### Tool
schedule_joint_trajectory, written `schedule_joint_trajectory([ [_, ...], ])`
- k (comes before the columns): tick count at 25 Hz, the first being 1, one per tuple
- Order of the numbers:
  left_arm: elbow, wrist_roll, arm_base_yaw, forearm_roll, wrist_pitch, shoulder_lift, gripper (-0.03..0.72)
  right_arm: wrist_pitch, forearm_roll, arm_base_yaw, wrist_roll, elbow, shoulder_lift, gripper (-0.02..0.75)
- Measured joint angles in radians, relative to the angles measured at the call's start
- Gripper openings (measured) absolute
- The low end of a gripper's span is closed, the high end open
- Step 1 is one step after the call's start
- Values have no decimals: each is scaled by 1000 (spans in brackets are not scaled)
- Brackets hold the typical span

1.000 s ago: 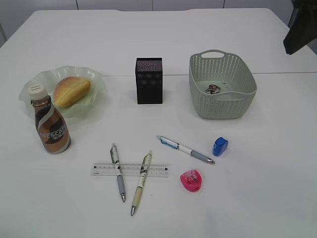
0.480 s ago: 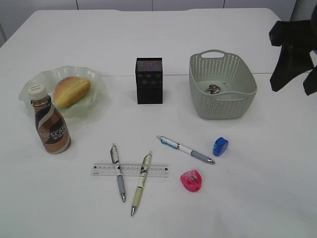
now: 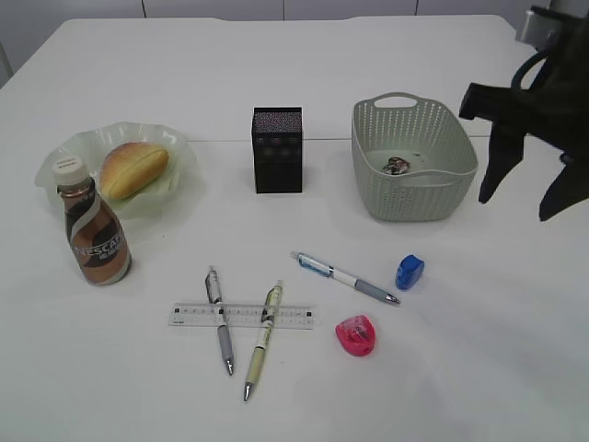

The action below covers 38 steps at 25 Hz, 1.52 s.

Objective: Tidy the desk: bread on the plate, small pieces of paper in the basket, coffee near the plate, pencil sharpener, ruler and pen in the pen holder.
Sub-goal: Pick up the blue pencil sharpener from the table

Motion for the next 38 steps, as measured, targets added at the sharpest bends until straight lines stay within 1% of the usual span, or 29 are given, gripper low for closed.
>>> schedule_joint_trajectory([
  [4,0,0,0,-5,0,0,497,-54,-9,9,146,0,102,417],
  [8,0,0,0,-7,0,0,497,-136,-26,42,245,0,181,417],
  [11,0,0,0,-14,0,0,497,-174,-75,72,326,-3,234,417],
  [16,0,0,0,-22,0,0,497,-216,-140,81,418,-37,308,417],
  [23,0,0,0,-24,0,0,497,-248,-154,81,495,-114,390,417],
  [30,0,0,0,-24,0,0,497,-261,-156,81,534,-118,443,406],
  [38,0,0,0,-21,0,0,497,-261,-121,81,536,-118,493,405],
])
